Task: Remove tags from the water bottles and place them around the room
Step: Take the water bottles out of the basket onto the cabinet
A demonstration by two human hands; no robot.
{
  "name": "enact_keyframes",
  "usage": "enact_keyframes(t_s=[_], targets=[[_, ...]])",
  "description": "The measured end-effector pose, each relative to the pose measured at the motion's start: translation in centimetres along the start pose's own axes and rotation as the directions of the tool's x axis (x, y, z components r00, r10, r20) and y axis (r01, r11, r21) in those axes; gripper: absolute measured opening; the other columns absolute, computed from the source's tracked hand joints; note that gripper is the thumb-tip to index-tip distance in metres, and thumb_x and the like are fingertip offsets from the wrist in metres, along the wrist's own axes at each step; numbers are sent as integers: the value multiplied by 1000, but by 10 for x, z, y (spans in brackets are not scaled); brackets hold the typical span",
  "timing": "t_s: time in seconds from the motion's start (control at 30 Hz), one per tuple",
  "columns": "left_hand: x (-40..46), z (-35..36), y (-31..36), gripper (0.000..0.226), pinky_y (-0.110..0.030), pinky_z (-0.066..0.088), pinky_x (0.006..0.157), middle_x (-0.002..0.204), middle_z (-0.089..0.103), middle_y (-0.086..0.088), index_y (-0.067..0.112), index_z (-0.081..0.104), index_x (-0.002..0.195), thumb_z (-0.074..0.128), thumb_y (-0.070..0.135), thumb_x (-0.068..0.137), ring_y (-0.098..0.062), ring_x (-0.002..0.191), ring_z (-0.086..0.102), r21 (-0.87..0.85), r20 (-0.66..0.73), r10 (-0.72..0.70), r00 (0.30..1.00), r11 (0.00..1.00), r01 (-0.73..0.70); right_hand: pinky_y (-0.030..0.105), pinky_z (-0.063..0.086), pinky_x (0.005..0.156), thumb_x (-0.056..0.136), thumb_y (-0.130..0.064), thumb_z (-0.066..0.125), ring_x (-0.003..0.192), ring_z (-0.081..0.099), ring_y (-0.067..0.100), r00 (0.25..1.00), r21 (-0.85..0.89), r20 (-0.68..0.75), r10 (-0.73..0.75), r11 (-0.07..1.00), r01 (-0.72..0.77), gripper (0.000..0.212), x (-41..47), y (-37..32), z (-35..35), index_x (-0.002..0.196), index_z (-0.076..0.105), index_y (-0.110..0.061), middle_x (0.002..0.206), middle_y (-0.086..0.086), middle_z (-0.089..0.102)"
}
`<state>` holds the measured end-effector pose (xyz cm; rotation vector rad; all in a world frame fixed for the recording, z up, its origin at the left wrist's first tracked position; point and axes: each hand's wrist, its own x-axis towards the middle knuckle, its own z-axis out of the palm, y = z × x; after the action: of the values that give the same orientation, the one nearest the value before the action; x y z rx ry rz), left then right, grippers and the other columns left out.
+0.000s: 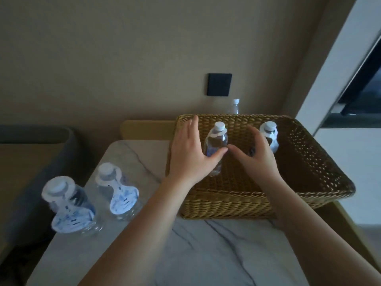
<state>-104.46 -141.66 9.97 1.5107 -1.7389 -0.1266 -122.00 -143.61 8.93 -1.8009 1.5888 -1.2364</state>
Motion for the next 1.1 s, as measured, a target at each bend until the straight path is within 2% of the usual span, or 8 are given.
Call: enact_keyframes(t_s=[0.1, 0.23, 0.33, 0.4, 0.5, 0.7, 1.0, 1.1], targets=[[29, 38, 2, 116, -42, 18, 118, 162, 16, -7, 19, 8, 153, 69, 68, 68, -25, 148, 14, 14, 86, -93, 992, 996, 92, 32, 32, 105, 74, -49, 74, 138, 32, 19, 1000, -50, 6, 26, 998, -26, 92, 28, 39, -31, 148, 27, -23, 153, 1, 32], [68, 70, -8, 118, -52, 20, 115, 163, 10, 0, 32, 4, 153, 78, 58, 65, -25, 148, 12, -125, 233, -247, 940, 951, 281, 48, 22, 116, 68, -55, 75, 146, 15, 24, 997, -149, 45, 65, 987, -58, 108, 76, 81, -63, 152, 16, -20, 161, 3, 15], [83, 85, -21, 119, -52, 26, 112, 161, 19, 0, 35, 8, 152, 85, 46, 62, -26, 145, 22, -170, 401, -296, 867, 906, 388, 50, 23, 115, 64, -53, 79, 146, 15, 27, 985, -166, 151, 87, 984, -62, 115, 105, 101, -72, 152, 12, -19, 161, 6, 13], [86, 94, -29, 114, -44, 35, 105, 154, 34, -1, 35, 17, 149, 88, 39, 60, -26, 139, 34, -143, 457, -327, 827, 891, 431, 49, 28, 112, 63, -48, 83, 144, 21, 29, 967, -177, 221, 125, 980, -86, 117, 117, 111, -70, 152, 13, -18, 159, 9, 18], [88, 105, -39, 95, -25, 42, 83, 136, 50, 3, 34, 34, 137, 89, 32, 60, -18, 120, 47, -131, 424, -364, 829, 881, 454, 46, 40, 105, 61, -42, 87, 133, 39, 30, 953, -200, 260, 154, 974, -103, 109, 127, 122, -65, 147, 26, -15, 148, 12, 38], [89, 108, -41, 71, -22, 40, 71, 104, 52, 17, 35, 42, 111, 89, 37, 58, -14, 104, 53, -93, 355, -363, 862, 904, 418, 33, 48, 85, 64, -33, 86, 112, 54, 22, 958, -173, 252, 135, 981, -93, 77, 131, 131, -56, 126, 44, -14, 121, 5, 58], [80, 80, -12, 70, -18, 42, 68, 106, 54, 14, 29, 44, 112, 88, 39, 58, -8, 99, 54, -182, 167, -375, 912, 897, 402, 37, 50, 82, 64, -34, 84, 101, 56, 18, 986, -69, 168, 2, 998, 10, 62, 130, 93, -63, 112, 50, -16, 108, 0, 59], [76, 41, 11, 69, -22, 47, 72, 105, 55, 17, 30, 45, 110, 85, 46, 57, -1, 96, 54, -213, 47, -341, 939, 915, 343, 33, 52, 72, 64, -37, 84, 87, 59, 14, 983, 2, 165, -82, 997, 83, 56, 125, 56, -72, 105, 50, -18, 97, -4, 59]])
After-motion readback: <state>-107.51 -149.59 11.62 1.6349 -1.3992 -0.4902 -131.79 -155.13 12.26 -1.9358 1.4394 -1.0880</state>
